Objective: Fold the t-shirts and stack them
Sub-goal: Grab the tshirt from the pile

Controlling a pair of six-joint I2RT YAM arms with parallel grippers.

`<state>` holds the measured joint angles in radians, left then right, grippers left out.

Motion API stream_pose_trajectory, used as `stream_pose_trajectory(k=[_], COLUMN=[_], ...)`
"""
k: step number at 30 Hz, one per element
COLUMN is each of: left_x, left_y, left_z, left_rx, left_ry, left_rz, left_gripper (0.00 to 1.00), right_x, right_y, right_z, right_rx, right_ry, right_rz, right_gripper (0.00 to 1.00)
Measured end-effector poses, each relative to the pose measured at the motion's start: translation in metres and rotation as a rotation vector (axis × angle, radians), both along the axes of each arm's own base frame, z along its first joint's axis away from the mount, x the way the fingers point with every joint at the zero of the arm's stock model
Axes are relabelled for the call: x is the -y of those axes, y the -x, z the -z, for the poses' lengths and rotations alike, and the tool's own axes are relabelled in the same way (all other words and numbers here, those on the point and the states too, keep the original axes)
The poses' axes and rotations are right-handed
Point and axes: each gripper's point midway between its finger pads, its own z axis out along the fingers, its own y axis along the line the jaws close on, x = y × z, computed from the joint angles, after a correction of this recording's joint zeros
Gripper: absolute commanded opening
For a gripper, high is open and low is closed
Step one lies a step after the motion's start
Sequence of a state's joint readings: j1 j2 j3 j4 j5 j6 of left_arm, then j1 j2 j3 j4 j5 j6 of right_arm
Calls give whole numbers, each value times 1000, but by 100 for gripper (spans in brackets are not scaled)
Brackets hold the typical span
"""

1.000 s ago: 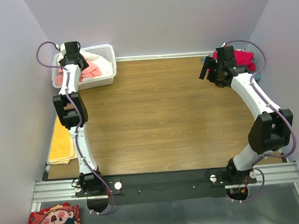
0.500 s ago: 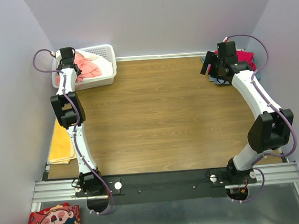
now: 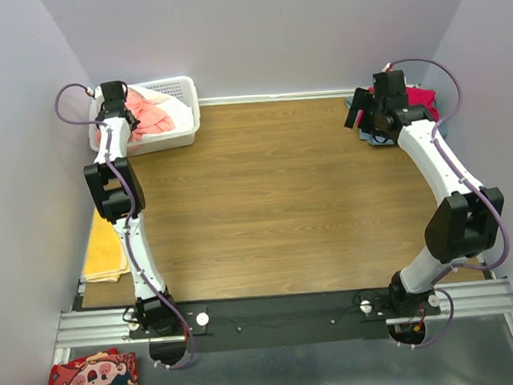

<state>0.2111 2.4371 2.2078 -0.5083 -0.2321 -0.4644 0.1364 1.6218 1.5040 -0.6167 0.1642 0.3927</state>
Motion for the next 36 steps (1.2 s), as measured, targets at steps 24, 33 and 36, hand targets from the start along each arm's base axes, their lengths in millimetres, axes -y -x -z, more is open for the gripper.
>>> stream_pose_trajectory(k=[24, 33, 36], left_x=[104, 212, 239], left_y=[14, 69, 103], left_z=[-166, -336, -381], left_rx=[220, 545, 638], left_ry=[-105, -134, -127], left_rz=[232, 420, 476], left_gripper=[0, 0, 0], right_x=[2, 4, 5], right_y=[17, 4, 6], right_z=[32, 3, -5], right_rx=[-81, -6, 15], right_ry=[-3, 0, -1], right_rz=[21, 35, 38], right_gripper=[93, 93, 93])
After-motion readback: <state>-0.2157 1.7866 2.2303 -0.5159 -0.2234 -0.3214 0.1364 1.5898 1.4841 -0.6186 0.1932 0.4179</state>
